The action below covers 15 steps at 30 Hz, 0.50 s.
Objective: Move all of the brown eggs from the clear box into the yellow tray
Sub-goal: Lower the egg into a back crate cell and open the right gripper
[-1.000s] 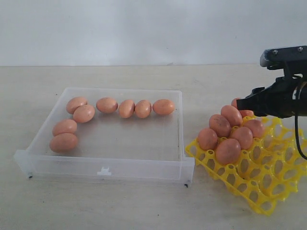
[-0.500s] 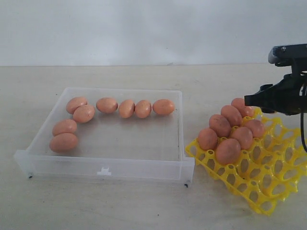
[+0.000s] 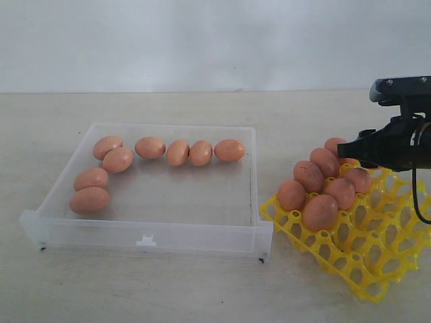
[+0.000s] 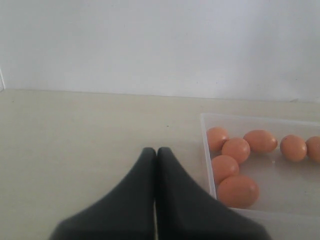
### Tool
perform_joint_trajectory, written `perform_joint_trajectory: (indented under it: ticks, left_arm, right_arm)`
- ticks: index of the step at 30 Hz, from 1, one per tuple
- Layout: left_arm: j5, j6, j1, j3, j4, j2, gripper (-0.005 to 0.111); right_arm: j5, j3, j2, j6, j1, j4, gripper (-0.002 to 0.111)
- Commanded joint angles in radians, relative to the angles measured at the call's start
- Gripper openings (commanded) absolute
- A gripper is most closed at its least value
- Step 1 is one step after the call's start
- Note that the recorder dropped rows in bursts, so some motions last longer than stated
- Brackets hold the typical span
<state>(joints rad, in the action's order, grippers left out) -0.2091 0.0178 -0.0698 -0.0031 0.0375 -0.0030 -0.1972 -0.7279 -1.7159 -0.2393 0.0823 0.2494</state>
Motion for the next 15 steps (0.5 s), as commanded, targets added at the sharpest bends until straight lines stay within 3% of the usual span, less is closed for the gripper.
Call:
perform_joint_trajectory:
  ticks: [1, 15]
  left_arm:
    - [0.006, 0.002, -0.001, 0.003, -0.002, 0.003, -0.004]
    - [0.006, 0.002, -0.001, 0.003, -0.002, 0.003, -0.004]
  right_arm:
    - [-0.013, -0.017, -0.015, -0.017, 0.0, -0.001, 0.0]
    - [0.043, -0.053, -0.042, -0.009, 0.017, 0.001, 0.0]
